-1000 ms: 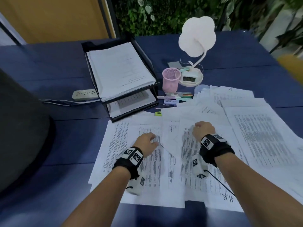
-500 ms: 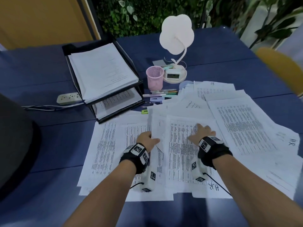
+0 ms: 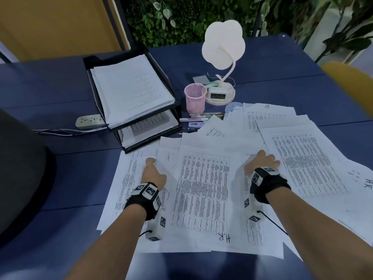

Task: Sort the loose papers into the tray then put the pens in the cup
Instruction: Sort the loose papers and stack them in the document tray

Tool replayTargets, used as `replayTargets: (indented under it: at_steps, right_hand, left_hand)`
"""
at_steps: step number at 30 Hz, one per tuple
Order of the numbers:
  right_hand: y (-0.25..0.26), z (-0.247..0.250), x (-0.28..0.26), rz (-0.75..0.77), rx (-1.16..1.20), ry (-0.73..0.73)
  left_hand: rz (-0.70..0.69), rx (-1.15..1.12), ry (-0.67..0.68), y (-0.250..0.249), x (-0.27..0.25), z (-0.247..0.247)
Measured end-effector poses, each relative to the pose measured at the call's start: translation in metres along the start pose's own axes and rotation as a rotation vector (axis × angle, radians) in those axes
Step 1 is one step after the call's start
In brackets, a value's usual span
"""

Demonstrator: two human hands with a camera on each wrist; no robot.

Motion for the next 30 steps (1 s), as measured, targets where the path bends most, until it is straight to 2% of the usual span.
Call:
replayTargets:
  at_steps: [3,4,7,9,12,15,18,20,25,27,30]
  right_hand:
    - [0.006,-0.007,-0.004,0.026,-0.004,0.044]
    - [0.008,-0.009,-0.005,0.040,-0.001,0.057]
    - [0.013,-0.012,-0.007,0.064,-0.007,0.078]
    - [0.012,-0.012,-0.009,0.050,-0.069,0.068]
    - [0.012,-0.009,-0.009,0.044,-0.083,0.064]
    - [0.014,-0.008,-0.009,0.105,-0.158,0.101]
    - [0.013,-0.010,-0.010,0.171,-0.239,0.131]
    - [0.011,-0.011,-0.010,0.189,-0.251,0.157]
    - [0.010,-0.012,-0.012,0.167,-0.209,0.131]
    - [0.010,-0.015,-0.012,0.181,-0.218,0.126]
    - [0.010,-0.018,-0.010,0.221,-0.252,0.154]
  left_hand:
    - [-0.009,0.341,0.048,0.000,0.002,-0.004]
    - [0.004,0.388,0.064,0.000,0.002,-0.006]
    - [0.048,0.355,0.086,0.000,0.004,-0.010]
    - [0.032,0.416,0.077,-0.003,0.004,-0.009]
    - [-0.071,0.473,0.030,-0.013,0.004,-0.007]
    - [-0.195,0.533,0.029,-0.022,0.002,-0.011]
    - [-0.236,0.621,0.025,-0.030,0.000,-0.014]
    - [-0.256,0.653,0.071,-0.033,-0.001,-0.020]
    - [-0.192,0.525,0.167,-0.038,0.000,-0.038]
    - [-0.190,0.473,0.168,-0.044,0.004,-0.037]
    - [-0.212,0.271,0.120,-0.051,0.011,-0.033]
Point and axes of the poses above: each hand's wrist, its own x-axis towards the middle knuckle, its own z-axis out of the back of the hand, y = z × x, the point moved 3 cm from there along x, towards the middle knuckle, and after that the axes turned 5 degrees about -z, right-handed, at the moved point
